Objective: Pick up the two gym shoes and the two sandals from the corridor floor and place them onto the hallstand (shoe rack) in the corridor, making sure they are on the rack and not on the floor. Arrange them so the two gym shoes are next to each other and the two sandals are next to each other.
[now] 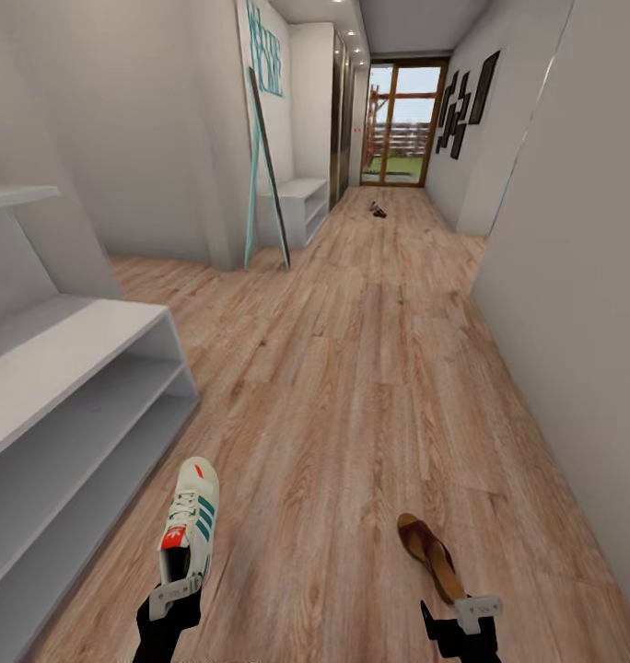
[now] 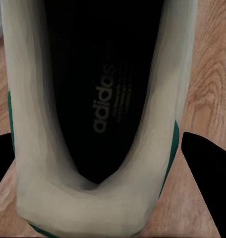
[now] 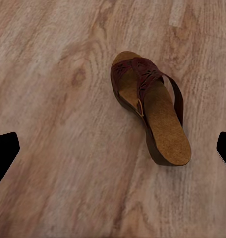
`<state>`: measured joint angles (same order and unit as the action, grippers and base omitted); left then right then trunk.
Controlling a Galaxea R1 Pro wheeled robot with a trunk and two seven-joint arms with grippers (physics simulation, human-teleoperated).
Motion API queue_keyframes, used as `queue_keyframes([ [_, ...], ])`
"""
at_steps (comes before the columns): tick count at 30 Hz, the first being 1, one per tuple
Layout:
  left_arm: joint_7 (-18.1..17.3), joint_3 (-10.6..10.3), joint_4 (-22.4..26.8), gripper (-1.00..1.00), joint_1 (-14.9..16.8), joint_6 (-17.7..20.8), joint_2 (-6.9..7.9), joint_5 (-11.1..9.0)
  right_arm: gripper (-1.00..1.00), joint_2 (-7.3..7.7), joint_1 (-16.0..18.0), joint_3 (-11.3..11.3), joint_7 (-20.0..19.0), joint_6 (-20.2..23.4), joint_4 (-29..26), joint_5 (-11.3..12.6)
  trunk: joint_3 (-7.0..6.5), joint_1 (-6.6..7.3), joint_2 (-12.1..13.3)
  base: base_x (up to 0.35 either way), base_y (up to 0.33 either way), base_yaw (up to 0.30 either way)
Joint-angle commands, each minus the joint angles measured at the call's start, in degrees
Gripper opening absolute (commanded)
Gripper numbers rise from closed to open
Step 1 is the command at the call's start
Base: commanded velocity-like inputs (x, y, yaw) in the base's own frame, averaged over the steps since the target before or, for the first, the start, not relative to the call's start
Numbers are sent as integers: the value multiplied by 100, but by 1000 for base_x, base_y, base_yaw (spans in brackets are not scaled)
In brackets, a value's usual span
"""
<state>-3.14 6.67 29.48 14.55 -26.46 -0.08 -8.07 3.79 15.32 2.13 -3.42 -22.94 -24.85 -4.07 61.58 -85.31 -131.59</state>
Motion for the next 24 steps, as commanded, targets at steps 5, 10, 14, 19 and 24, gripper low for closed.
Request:
queue_keyframes([
  [5,-28,1,-4,-100,4,-11,-1,-47,100,-1,-1,24,-18,-17,-2,-42,4,1,-2,0,-202,112],
  [10,-23,8,-4,-100,4,-9,-1,-48,100,-1,1,19,-21,-17,-2,-39,4,1,-2,0,-233,10],
  [14,-21,10,-4,-100,4,-9,6,-54,100,-1,2,17,-20,-17,-3,-37,4,1,-2,6,-186,1],
  [19,-21,11,-6,-100,4,-9,8,-54,100,-1,1,19,-20,-17,-4,-39,4,1,-2,4,-11,0],
  [24,-20,10,-5,-100,4,-9,8,-54,100,-1,2,20,-18,-17,-4,-40,4,1,-2,1,-2,21],
])
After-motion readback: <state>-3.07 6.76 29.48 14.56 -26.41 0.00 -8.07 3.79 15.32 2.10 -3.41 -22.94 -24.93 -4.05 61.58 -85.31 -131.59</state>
